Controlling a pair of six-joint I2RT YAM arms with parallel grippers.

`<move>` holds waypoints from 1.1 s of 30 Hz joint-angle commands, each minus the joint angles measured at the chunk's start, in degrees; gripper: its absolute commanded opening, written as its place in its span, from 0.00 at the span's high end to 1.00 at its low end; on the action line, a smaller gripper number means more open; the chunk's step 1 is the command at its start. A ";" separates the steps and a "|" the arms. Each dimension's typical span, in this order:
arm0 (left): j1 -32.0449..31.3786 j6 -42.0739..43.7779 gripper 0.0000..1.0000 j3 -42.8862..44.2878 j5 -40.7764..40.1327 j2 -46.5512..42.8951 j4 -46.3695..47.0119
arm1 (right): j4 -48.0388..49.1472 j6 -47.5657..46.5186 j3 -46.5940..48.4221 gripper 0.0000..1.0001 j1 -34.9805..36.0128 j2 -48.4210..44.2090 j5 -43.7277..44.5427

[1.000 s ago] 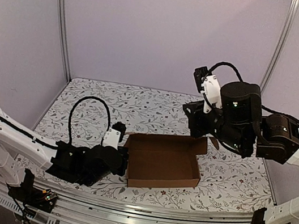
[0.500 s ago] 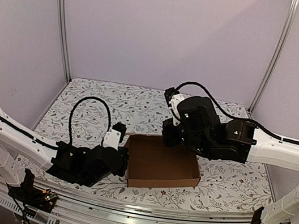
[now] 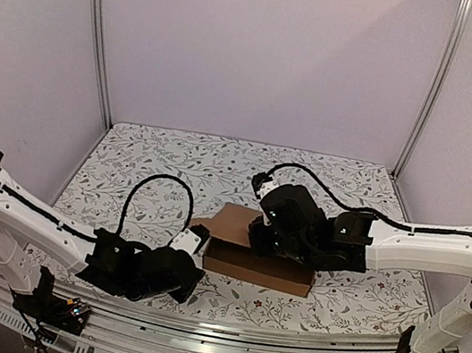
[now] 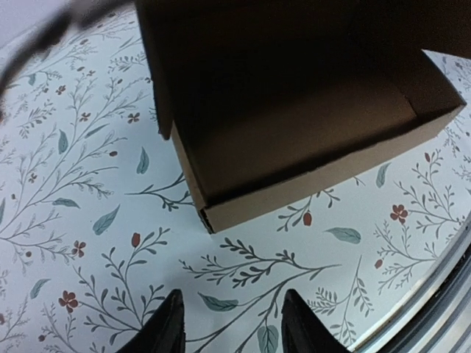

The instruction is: Fold the paper box

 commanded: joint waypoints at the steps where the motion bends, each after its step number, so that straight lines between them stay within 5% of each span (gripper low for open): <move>1: -1.59 -0.81 0.51 -1.99 4.19 -4.41 -3.02 | 2.11 2.67 -2.19 1.00 -0.26 2.00 -1.44; 17: -1.51 4.16 0.39 -5.25 9.90 -23.73 -4.76 | 7.42 6.82 -8.40 1.00 -0.28 8.76 -5.22; 23: 1.11 5.97 0.35 -3.45 8.82 -22.09 -4.53 | 9.33 8.68 -11.36 1.00 -0.21 11.00 -7.33; 33: 12.97 8.80 0.36 -0.96 18.58 -13.97 1.00 | 9.35 9.90 -13.73 1.00 0.06 8.20 -7.58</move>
